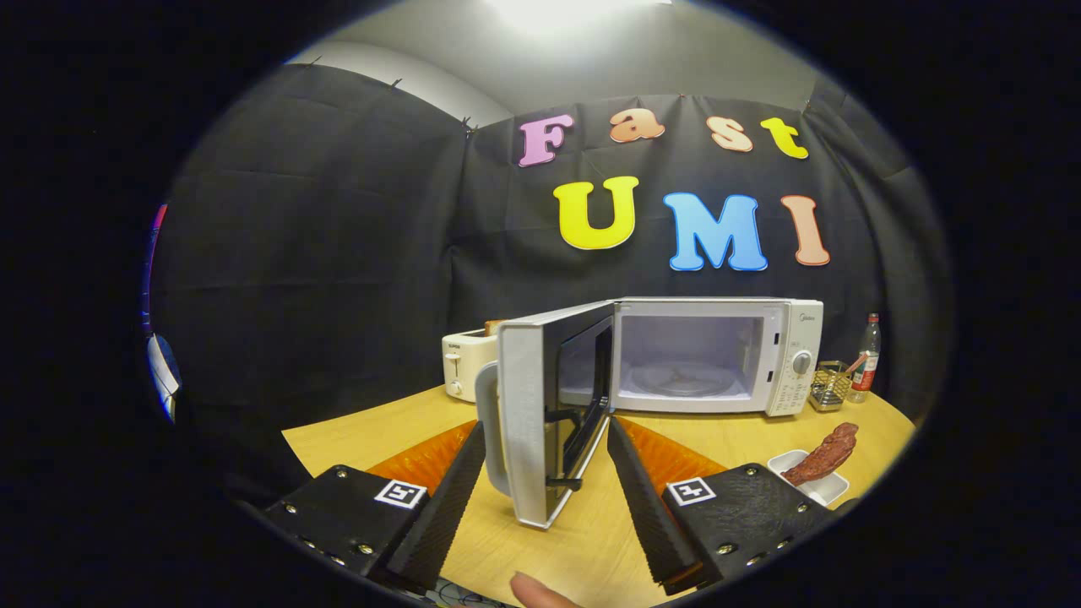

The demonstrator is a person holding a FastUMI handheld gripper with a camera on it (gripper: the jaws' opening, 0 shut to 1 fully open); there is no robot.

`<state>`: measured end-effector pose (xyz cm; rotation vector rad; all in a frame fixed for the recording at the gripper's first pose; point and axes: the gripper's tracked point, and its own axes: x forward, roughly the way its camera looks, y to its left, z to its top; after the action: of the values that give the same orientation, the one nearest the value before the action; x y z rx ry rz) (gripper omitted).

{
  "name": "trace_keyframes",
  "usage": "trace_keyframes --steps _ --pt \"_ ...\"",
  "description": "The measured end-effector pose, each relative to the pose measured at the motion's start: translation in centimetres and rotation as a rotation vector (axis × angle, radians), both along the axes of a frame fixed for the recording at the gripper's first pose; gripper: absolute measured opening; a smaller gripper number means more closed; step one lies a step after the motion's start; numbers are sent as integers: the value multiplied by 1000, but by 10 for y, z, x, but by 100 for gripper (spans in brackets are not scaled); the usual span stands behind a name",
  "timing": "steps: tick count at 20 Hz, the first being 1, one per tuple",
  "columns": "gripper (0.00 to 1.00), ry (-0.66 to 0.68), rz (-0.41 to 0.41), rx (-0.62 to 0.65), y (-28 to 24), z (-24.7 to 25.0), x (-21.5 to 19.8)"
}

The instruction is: Open the microwave, put the food inside, and close the microwave door.

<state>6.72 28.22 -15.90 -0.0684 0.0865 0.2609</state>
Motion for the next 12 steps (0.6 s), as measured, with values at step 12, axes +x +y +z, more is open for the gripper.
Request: trace_keyframes --steps 12 --pt "95 -41 -225 -25 -210 9 34"
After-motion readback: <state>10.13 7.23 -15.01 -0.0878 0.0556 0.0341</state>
